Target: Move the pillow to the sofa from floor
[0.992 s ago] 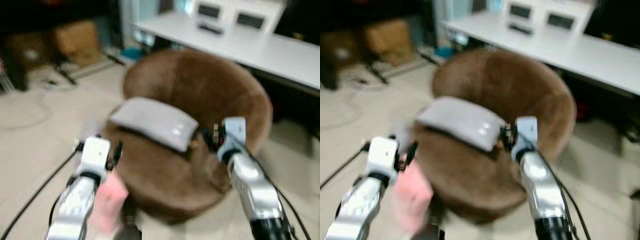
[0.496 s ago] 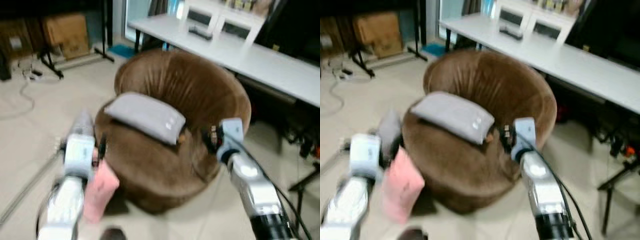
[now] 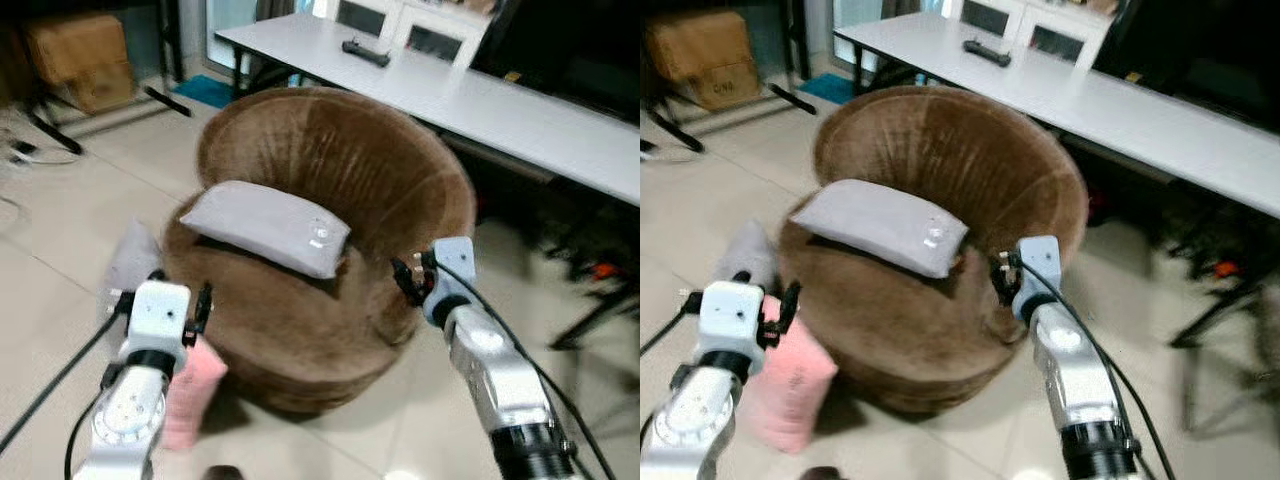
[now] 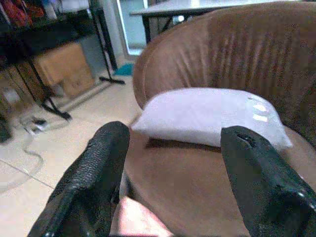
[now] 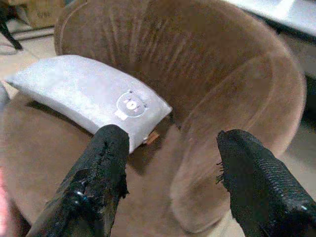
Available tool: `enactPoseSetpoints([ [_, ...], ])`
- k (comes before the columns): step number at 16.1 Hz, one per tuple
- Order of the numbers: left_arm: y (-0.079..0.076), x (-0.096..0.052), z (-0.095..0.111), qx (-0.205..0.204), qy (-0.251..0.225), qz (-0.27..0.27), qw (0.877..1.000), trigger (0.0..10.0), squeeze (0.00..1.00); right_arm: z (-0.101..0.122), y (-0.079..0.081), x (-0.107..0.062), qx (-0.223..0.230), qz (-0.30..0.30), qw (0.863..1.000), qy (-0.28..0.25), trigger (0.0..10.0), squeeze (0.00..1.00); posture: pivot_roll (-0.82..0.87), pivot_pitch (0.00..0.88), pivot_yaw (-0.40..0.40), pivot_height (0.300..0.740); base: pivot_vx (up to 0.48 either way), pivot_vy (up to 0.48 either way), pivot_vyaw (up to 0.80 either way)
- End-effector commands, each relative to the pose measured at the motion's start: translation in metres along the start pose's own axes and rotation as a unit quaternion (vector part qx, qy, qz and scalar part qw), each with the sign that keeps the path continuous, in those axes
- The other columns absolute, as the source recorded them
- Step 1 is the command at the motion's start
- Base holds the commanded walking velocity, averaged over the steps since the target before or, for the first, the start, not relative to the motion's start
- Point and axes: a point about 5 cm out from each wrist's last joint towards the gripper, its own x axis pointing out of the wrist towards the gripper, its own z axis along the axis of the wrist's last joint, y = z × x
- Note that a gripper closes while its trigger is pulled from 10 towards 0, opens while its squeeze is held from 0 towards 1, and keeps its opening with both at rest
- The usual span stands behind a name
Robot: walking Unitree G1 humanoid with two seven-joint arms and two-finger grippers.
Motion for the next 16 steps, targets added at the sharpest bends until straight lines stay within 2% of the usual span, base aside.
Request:
enactPoseSetpoints([
  [1,-0.003,0.003,0.0,-0.006,-0.001,-0.016,1.0,10.0,0.0,0.001,-0.007,-0.003,0.006,-0.021,1.0,-0.007,10.0,0.0,0.2,0.0,-0.082,0.74,0.0,0.0,0.0],
  [2,0.0,0.008,0.003,-0.008,-0.005,-0.025,1.0,10.0,0.0,-0.002,-0.008,-0.008,0.012,-0.037,0.999,-0.006,10.0,0.0,0.18,0.0,-0.026,0.74,0.0,0.0,0.0],
  [4,0.001,0.012,0.004,-0.006,-0.006,-0.036,0.999,10.0,0.0,-0.004,-0.01,-0.012,0.015,-0.046,0.999,-0.006,10.0,0.0,0.17,0.0,0.009,0.74,0.0,0.264,0.0],
  [7,0.0,0.015,0.008,-0.002,-0.01,-0.052,0.999,10.0,0.0,-0.006,-0.013,-0.013,0.018,-0.057,0.998,-0.005,10.0,0.0,0.18,0.0,0.024,0.74,0.0,0.318,0.0],
  [16,-0.001,0.016,0.007,-0.006,-0.007,-0.055,0.998,10.0,0.0,-0.008,-0.012,-0.011,0.017,-0.061,0.998,-0.001,10.0,0.0,0.19,0.0,0.027,0.74,0.0,0.376,0.0],
])
